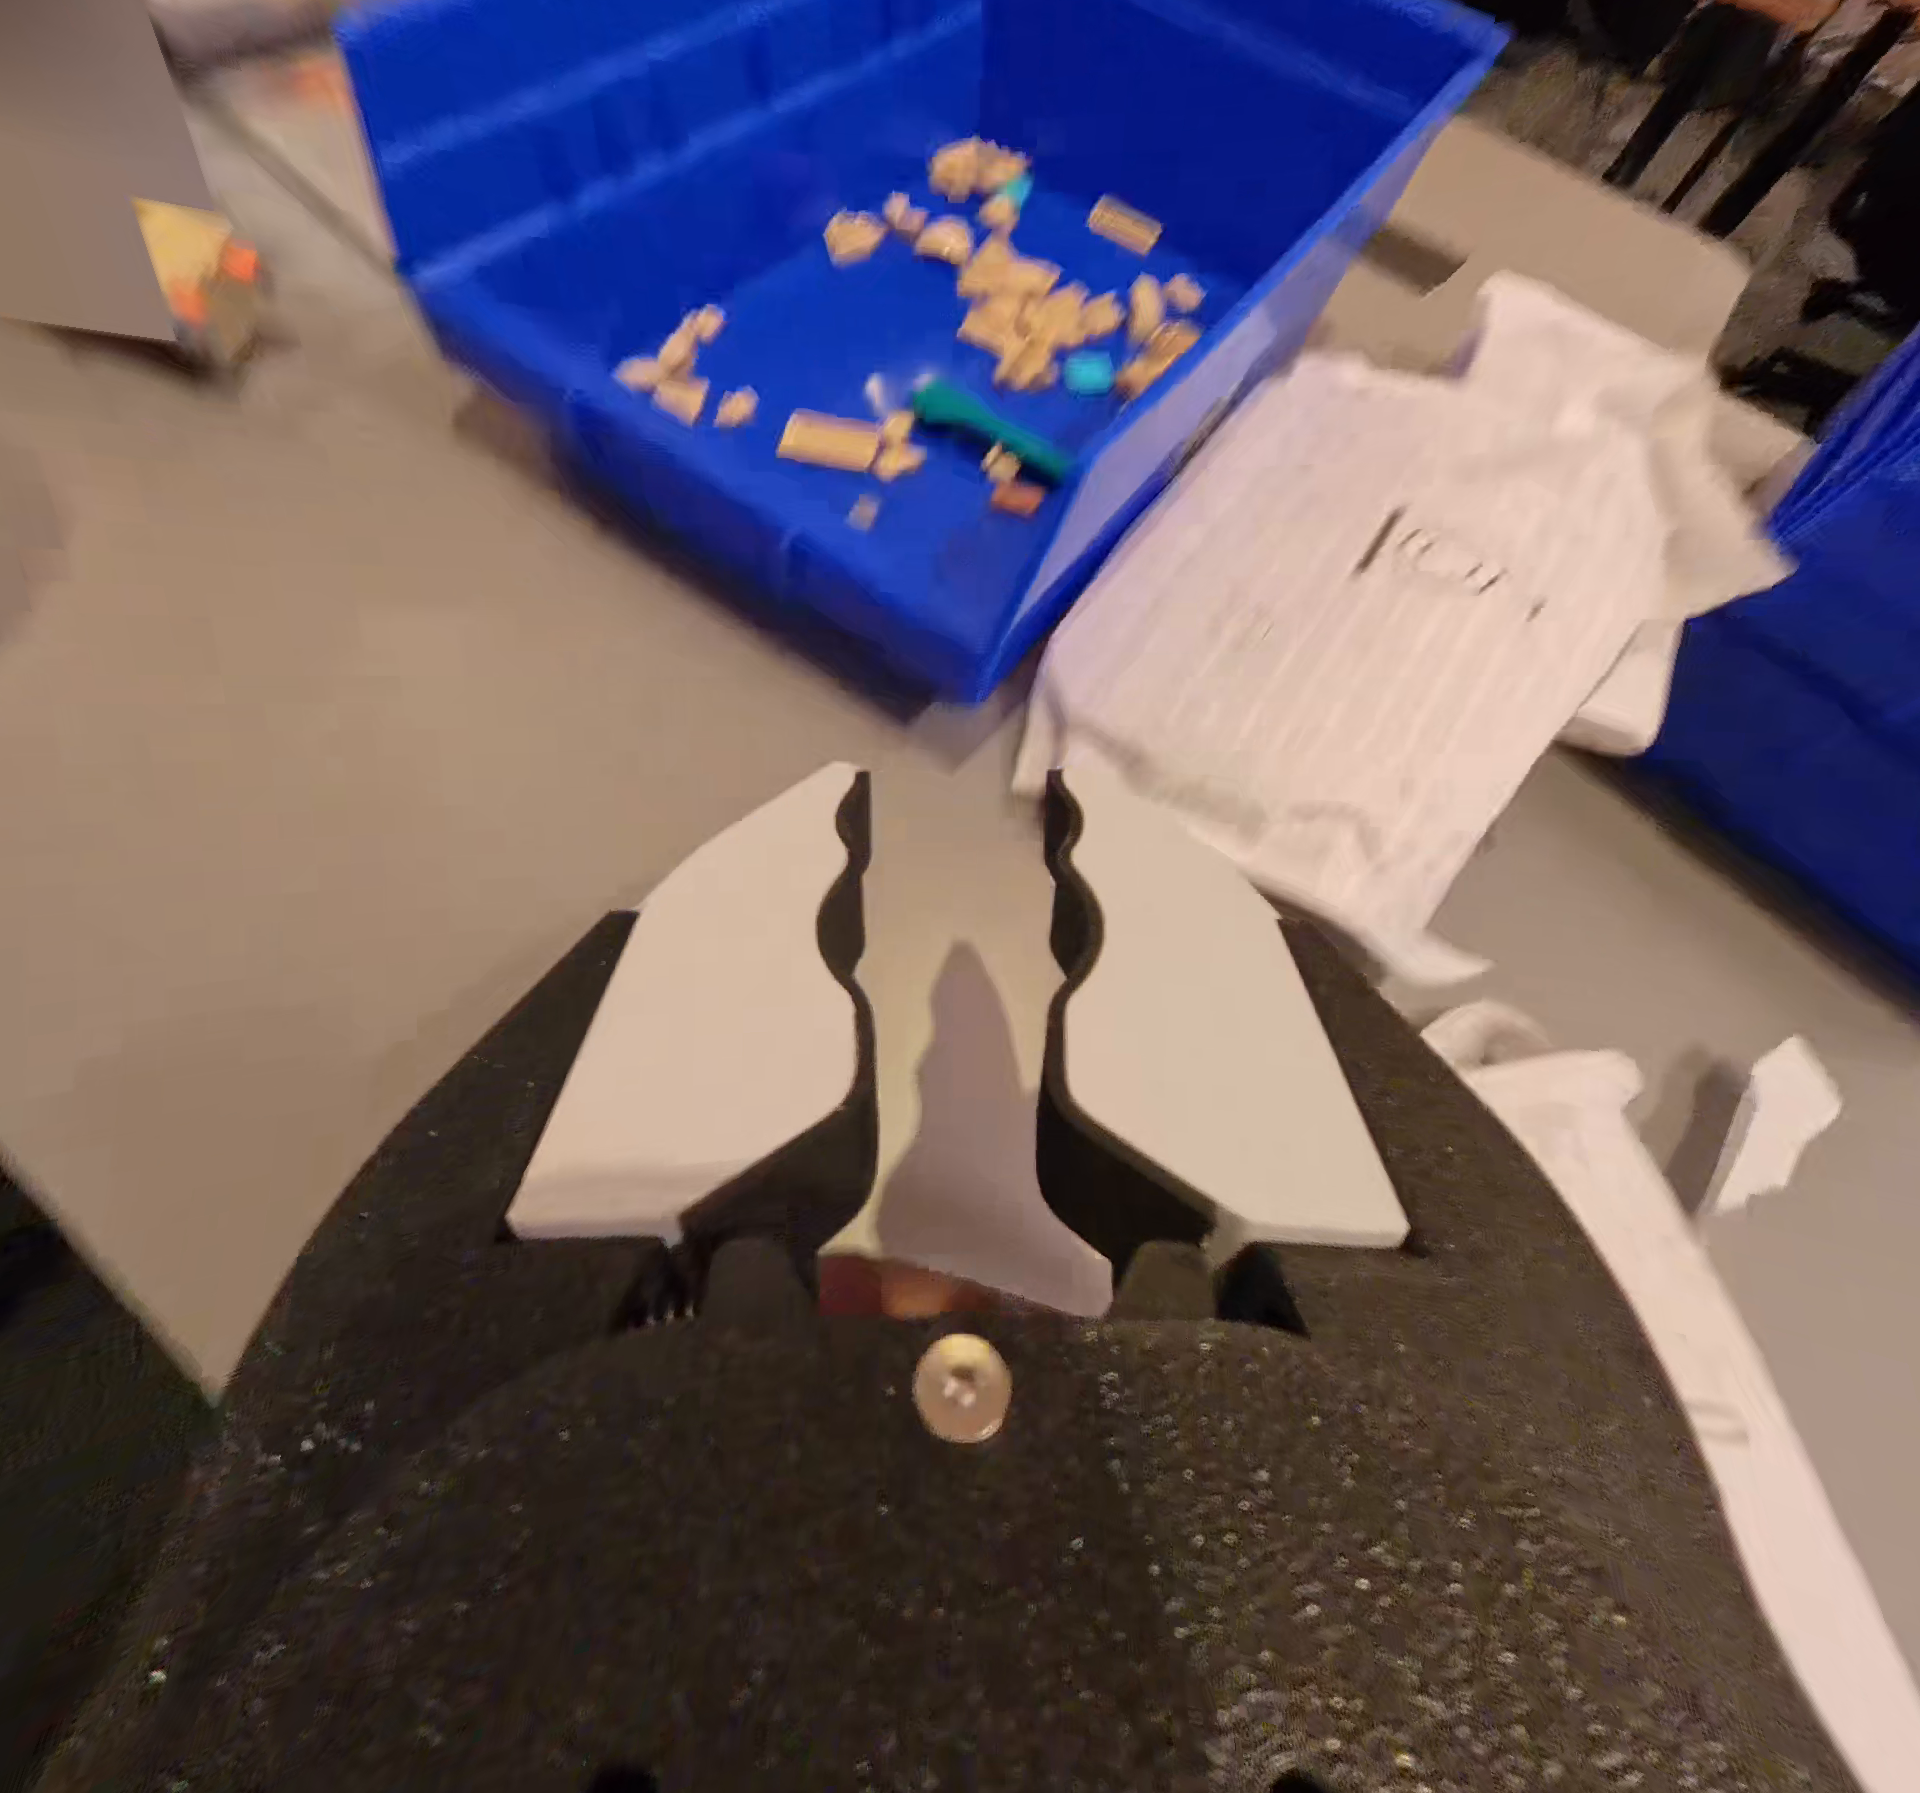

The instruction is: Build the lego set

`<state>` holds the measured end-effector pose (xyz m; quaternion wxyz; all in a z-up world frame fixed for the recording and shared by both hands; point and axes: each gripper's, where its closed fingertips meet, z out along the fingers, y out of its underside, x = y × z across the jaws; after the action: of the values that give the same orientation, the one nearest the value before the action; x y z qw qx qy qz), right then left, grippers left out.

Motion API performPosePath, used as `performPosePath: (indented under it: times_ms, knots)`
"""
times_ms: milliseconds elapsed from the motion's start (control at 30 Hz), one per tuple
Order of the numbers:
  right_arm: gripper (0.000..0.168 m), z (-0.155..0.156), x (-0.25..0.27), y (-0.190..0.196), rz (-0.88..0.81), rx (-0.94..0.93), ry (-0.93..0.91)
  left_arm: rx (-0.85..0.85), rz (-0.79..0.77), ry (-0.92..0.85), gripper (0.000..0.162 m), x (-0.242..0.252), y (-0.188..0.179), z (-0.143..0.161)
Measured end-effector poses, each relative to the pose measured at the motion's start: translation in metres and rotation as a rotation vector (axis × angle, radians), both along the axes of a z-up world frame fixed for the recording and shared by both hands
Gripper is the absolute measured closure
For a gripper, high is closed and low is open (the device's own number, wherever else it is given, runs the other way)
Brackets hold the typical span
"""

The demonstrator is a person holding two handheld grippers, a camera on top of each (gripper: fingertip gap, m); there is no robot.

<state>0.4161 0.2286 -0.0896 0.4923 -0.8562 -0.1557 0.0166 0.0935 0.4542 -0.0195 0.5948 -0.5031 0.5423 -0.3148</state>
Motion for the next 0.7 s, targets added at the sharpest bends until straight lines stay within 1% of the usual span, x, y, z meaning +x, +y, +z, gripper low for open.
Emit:
performPosePath:
  times_ms: [67,133,200,367,467,700]
  knots:
    - [0.135,-0.018,-0.018,-0.024,0.061,-0.037,-0.011,-0.005,-0.011,-0.007,0.138,0.003,-0.003,0.0]
    - [0.135,-0.025,-0.032,-0.038,0.123,-0.027,-0.04,-0.013,-0.024,-0.017,0.138,0.007,-0.007,0.0]
    - [0.135,-0.032,-0.039,-0.047,0.161,-0.011,-0.081,-0.012,-0.03,-0.019,0.138,0.009,-0.011,-0.001]
    - [0.133,-0.06,-0.049,-0.058,0.208,-0.11,-0.09,0.0,-0.005,-0.01,0.138,0.006,-0.013,-0.003]
    - [0.133,-0.061,-0.05,-0.059,0.214,-0.113,-0.115,-0.023,0.005,-0.021,0.138,0.003,-0.012,-0.005]
    - [0.138,-0.067,-0.047,-0.061,0.207,-0.205,-0.108,-0.026,0.014,-0.021,0.138,0.002,-0.01,-0.005]
